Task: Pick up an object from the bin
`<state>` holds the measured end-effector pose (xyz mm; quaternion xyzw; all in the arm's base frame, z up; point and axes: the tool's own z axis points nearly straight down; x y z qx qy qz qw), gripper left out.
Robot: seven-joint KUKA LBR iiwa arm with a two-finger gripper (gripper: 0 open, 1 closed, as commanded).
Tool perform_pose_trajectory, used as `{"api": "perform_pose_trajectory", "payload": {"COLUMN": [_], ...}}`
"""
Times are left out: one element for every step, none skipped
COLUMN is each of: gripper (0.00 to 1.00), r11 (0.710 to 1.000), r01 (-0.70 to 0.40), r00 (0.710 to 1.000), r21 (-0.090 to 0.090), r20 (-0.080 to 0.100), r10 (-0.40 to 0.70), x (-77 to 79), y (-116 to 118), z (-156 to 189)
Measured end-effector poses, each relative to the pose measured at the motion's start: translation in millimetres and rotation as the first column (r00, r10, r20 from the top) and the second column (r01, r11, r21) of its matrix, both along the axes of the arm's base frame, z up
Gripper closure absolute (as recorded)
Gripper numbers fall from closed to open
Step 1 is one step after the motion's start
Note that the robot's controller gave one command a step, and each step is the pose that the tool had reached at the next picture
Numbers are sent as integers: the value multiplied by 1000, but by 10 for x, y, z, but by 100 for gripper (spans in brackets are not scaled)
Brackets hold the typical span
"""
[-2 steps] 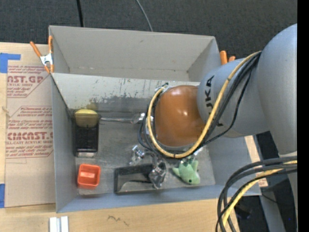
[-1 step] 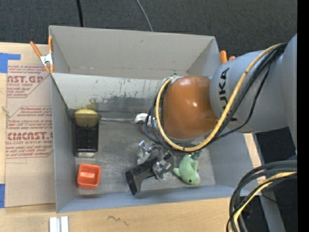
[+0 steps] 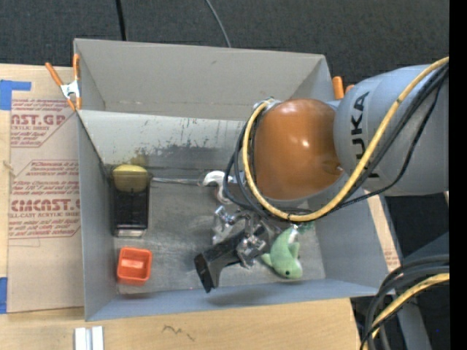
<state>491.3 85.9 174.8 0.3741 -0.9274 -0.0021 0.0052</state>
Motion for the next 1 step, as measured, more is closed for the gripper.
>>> {"api": "perform_pose_trajectory", "payload": {"gripper": [100], "r11": [1000], "r01": [2], "r00": [1000], "r21": [3], "r20": [23], "r10": [-2], "x": [41], "y": [153], "z": [-159]}}
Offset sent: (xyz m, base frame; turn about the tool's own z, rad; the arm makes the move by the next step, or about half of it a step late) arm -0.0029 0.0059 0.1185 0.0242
